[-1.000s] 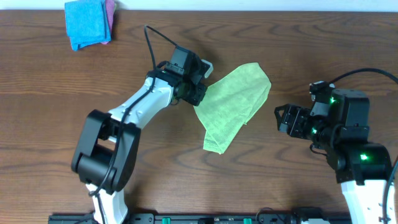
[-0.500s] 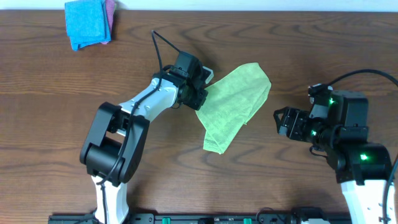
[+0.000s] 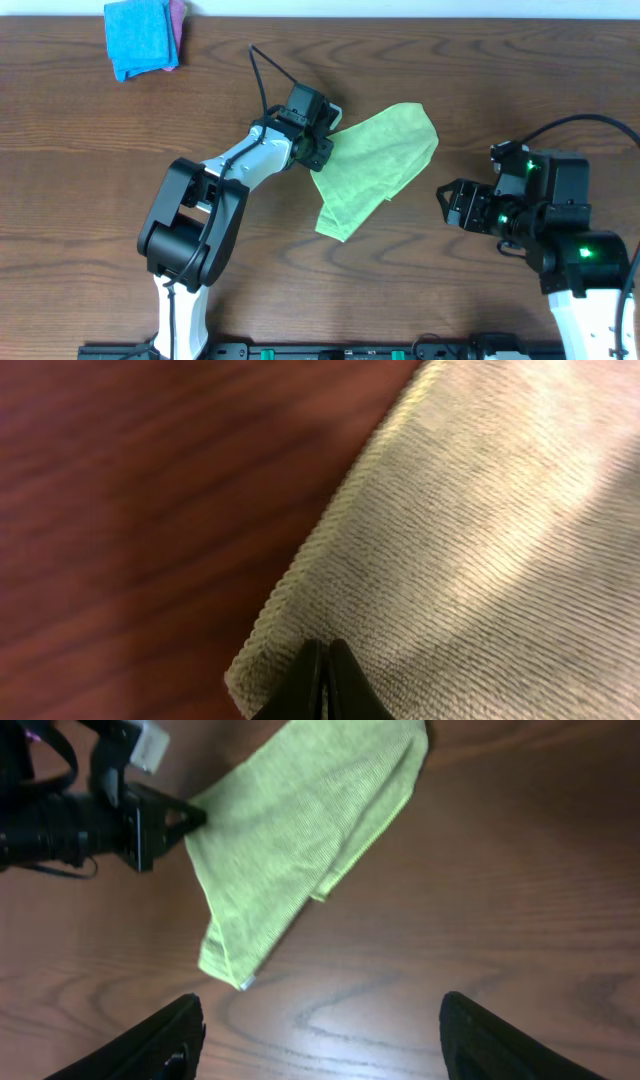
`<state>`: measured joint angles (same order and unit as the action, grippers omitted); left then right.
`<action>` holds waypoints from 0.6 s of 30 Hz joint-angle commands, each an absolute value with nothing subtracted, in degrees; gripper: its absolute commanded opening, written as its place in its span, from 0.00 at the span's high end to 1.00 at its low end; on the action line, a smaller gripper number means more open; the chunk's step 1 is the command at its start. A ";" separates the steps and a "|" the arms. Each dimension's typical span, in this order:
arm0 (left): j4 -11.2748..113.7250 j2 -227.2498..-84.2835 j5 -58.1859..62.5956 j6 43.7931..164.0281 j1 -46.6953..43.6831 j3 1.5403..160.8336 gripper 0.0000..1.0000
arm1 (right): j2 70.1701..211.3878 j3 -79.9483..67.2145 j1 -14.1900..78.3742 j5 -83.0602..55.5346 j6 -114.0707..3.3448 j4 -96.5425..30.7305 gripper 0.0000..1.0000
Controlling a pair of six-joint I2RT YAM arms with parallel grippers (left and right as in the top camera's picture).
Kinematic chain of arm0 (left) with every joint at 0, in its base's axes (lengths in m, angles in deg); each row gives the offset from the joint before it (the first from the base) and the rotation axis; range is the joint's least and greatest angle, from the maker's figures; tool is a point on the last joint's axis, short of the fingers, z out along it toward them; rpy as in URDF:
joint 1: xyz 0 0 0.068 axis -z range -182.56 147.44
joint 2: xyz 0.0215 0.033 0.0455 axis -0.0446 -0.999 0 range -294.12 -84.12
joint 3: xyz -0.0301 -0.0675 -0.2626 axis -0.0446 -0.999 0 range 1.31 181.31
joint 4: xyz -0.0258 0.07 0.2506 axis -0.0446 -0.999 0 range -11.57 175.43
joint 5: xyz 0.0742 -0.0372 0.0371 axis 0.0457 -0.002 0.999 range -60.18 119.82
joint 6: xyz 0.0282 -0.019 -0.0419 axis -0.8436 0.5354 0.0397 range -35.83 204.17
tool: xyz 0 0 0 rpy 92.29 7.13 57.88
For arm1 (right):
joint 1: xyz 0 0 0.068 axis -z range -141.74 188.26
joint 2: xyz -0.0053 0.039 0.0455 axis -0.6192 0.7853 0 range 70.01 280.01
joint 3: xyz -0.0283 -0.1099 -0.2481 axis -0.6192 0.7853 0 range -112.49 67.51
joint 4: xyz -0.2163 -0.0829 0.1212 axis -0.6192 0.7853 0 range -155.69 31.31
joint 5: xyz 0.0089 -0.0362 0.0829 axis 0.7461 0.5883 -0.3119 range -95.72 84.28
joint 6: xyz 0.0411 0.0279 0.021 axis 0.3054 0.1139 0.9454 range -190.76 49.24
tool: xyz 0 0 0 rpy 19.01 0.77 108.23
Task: Fold the cloth
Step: 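Reach the left gripper to the cloth's left corner and grasp it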
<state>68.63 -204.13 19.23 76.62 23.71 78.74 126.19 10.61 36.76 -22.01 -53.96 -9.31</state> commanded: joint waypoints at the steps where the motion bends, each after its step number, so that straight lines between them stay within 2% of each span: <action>1: 68.15 -207.23 32.04 76.47 22.92 78.96 0.94 | 126.52 10.69 37.06 -22.69 -55.14 -8.59 0.26; 3: 67.34 -207.23 34.36 76.47 22.13 78.96 0.94 | 127.54 11.59 36.85 -22.69 -55.14 -9.01 0.29; 4: 66.54 -207.23 34.29 76.47 21.74 78.96 0.94 | 128.46 12.53 36.39 -22.89 -55.14 -10.08 0.36; 5: 65.79 -207.23 34.31 76.47 21.43 78.96 0.95 | 129.38 13.40 35.86 -23.39 -55.17 -11.32 0.49; 6: 64.70 -207.23 34.31 76.49 21.15 78.96 0.94 | 130.78 14.69 34.97 -24.40 -55.10 -13.55 0.90; 7: 63.56 -207.23 34.31 76.51 21.04 78.96 0.94 | 132.70 16.27 33.68 -26.19 -54.55 -17.01 0.99; 11: 58.65 -207.23 36.41 78.57 20.97 78.96 0.94 | 144.64 18.12 27.01 -28.90 -53.37 -29.29 0.99; 18: 55.50 -207.23 36.19 80.45 21.00 78.96 0.94 | 158.67 17.99 17.66 -30.32 -51.52 -41.14 0.98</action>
<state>58.21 -204.32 34.95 78.63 21.65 81.32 155.94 17.75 20.28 -28.88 -52.94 -39.36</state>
